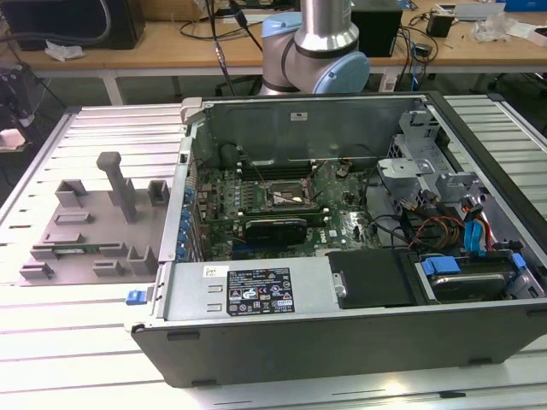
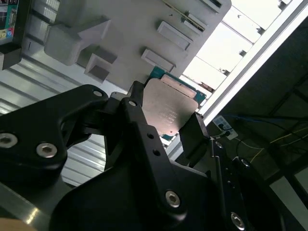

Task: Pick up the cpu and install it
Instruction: 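Pick up the cpu and move it towards the insertion slot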

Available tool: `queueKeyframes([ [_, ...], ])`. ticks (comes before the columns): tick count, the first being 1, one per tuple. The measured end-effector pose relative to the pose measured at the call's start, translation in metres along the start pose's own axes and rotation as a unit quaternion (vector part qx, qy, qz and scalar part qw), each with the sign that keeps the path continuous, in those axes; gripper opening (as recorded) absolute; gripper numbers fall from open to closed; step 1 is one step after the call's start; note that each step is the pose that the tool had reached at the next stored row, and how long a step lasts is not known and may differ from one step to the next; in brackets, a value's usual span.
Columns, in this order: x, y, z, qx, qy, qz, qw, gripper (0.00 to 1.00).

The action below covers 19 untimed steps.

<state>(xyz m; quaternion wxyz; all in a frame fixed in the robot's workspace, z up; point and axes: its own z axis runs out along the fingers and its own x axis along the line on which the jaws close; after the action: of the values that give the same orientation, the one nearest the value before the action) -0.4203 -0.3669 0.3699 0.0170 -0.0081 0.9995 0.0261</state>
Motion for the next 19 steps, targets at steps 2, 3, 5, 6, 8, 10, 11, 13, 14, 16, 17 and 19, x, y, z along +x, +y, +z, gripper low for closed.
queueKeyframes([
  [2, -0.0002, 0.0006, -0.0048, 0.0000, 0.0000, 0.000, 1.0000, 0.55],
  [3, -0.0002, 0.0008, -0.0065, 0.0000, 0.0000, 0.000, 1.0000, 0.55],
  [5, -0.0004, 0.0013, -0.0095, 0.0000, 0.0000, 0.000, 1.0000, 0.55],
  [6, -0.0005, 0.0015, -0.0113, 0.0000, 0.0000, 0.000, 1.0000, 0.55],
  [8, -0.0009, 0.0022, -0.0179, 0.0000, 0.0000, 0.000, 1.0000, 0.55],
  [10, -0.0013, 0.0029, -0.0246, 0.0000, 0.0000, 0.000, 1.0000, 0.55],
  [11, -0.0014, 0.0032, -0.0270, 0.0000, 0.0001, 0.000, 1.0000, 0.55],
  [13, -0.0021, 0.0039, -0.0356, 0.0000, 0.0000, 0.000, 1.0000, 0.55],
  [14, -0.0025, 0.0043, -0.0407, 0.0000, 0.0000, 0.000, 1.0000, 0.55],
  [16, -0.0026, 0.0043, -0.0423, -0.0001, -0.0001, 0.000, 1.0000, 0.55],
  [17, -0.0027, 0.0043, -0.0425, 0.0000, 0.0000, 0.000, 1.0000, 0.55],
  [19, -0.0054, 0.0043, -0.0425, 0.0000, 0.0001, 0.000, 1.0000, 0.55],
])
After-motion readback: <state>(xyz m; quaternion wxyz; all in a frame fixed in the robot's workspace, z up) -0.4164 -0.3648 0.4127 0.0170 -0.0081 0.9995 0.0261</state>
